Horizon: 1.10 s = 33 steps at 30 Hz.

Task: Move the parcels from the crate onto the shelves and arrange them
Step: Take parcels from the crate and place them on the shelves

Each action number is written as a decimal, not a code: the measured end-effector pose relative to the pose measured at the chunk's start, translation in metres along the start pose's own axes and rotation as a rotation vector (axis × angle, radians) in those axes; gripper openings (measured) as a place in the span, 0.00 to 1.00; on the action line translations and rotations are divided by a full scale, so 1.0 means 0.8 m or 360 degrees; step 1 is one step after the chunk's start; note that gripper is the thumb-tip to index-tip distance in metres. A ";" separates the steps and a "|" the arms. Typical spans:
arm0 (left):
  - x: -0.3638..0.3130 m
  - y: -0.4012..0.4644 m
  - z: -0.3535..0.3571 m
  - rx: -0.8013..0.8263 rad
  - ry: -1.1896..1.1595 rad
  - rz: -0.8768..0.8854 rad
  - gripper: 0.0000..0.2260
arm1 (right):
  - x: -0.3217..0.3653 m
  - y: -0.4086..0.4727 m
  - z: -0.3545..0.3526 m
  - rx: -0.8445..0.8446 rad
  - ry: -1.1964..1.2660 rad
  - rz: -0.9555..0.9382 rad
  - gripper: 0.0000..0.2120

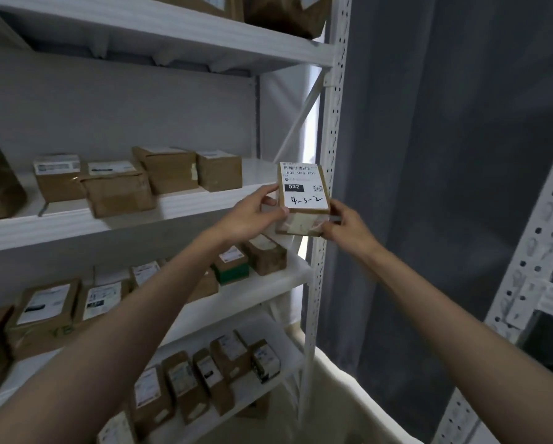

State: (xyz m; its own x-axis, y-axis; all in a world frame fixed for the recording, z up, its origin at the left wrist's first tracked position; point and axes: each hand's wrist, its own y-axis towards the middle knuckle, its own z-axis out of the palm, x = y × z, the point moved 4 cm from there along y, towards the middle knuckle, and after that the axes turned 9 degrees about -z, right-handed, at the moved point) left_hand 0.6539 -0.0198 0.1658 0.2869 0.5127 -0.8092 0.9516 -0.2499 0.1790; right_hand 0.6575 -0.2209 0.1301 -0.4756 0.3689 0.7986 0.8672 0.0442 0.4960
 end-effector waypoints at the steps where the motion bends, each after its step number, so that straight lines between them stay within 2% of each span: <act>1: -0.003 0.017 -0.006 -0.0029 0.0050 0.0002 0.26 | -0.002 0.019 -0.001 0.0012 0.0001 -0.0019 0.25; 9: -0.031 0.160 -0.072 -0.0233 0.0323 -0.0016 0.28 | -0.011 0.193 0.009 0.0008 0.0059 -0.0139 0.24; 15: -0.050 0.253 -0.127 -0.0371 0.0792 -0.0165 0.27 | -0.010 0.306 0.038 0.0143 0.0061 -0.0139 0.24; 23: -0.013 0.335 -0.131 -0.0159 0.1200 -0.0297 0.24 | -0.076 0.391 0.091 0.0263 0.0059 -0.0035 0.20; 26: 0.017 0.366 -0.132 -0.0035 0.1258 -0.0472 0.30 | -0.100 0.405 0.105 0.0345 0.0029 0.0028 0.22; 28: 0.033 0.380 -0.136 -0.0034 0.1313 -0.0629 0.35 | -0.110 0.412 0.109 0.0418 0.0010 0.0072 0.21; 33: 0.053 0.393 -0.145 -0.0084 0.1457 -0.0762 0.34 | -0.119 0.417 0.111 0.0570 -0.0102 0.0108 0.21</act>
State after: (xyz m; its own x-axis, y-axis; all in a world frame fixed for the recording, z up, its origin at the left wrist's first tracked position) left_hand 0.9777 0.0187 0.2524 -0.1696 0.9830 -0.0705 0.9855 0.1695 -0.0075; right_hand 1.0053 -0.1584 0.1894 -0.4148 0.4390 0.7970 0.8985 0.3357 0.2827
